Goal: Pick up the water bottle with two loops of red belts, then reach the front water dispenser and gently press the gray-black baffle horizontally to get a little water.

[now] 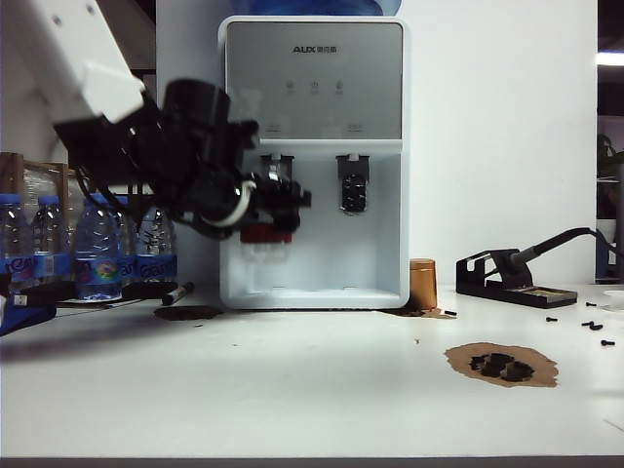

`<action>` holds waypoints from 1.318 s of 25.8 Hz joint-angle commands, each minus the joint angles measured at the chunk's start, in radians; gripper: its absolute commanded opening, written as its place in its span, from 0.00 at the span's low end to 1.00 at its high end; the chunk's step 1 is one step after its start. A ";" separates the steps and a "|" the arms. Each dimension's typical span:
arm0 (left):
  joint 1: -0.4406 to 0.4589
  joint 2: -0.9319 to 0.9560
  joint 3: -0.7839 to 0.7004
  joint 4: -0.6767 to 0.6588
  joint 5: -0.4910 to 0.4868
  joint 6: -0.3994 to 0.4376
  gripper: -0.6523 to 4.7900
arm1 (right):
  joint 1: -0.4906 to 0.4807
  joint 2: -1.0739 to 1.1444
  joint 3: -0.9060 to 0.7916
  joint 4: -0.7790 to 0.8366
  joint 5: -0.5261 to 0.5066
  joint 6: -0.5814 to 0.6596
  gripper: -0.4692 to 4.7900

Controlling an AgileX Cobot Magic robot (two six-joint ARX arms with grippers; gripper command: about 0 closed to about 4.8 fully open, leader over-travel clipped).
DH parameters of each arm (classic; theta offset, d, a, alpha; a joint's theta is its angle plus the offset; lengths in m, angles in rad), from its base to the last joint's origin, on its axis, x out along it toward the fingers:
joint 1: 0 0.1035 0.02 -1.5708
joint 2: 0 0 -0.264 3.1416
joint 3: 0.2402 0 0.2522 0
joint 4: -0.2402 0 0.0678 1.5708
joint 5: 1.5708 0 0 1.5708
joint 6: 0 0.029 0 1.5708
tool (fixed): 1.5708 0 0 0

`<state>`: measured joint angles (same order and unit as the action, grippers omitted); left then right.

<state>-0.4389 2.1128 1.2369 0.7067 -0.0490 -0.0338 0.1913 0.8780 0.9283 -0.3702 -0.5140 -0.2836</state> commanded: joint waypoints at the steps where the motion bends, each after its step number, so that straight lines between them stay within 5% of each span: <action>1: 0.000 -0.081 -0.046 0.042 0.038 0.003 0.11 | 0.002 0.000 0.006 0.012 -0.001 0.003 1.00; 6: -0.050 -0.225 -0.193 0.023 0.061 0.000 0.11 | 0.002 0.000 0.006 -0.011 -0.014 0.007 1.00; 13: -0.150 -0.404 -0.447 0.029 0.138 0.000 0.11 | 0.011 0.000 0.006 -0.017 -0.201 0.029 1.00; 19: -0.200 -0.436 -0.678 0.353 0.266 -0.005 0.11 | 0.016 -0.005 0.006 -0.039 -0.299 0.029 1.00; 23: -0.240 -0.425 -0.727 0.415 0.246 -0.069 0.11 | 0.016 -0.015 0.006 -0.063 -0.361 0.023 1.00; 30: -0.333 -0.236 -0.727 0.567 0.117 -0.025 0.11 | 0.016 -0.016 0.006 -0.146 -0.378 0.025 1.00; 34: -0.332 -0.122 -0.727 0.679 0.108 -0.022 0.11 | 0.016 -0.037 0.006 -0.196 -0.256 -0.002 1.00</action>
<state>-0.7715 1.9854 0.5079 1.3334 0.0647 -0.0628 0.2043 0.8581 0.9283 -0.5625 -0.8303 -0.2649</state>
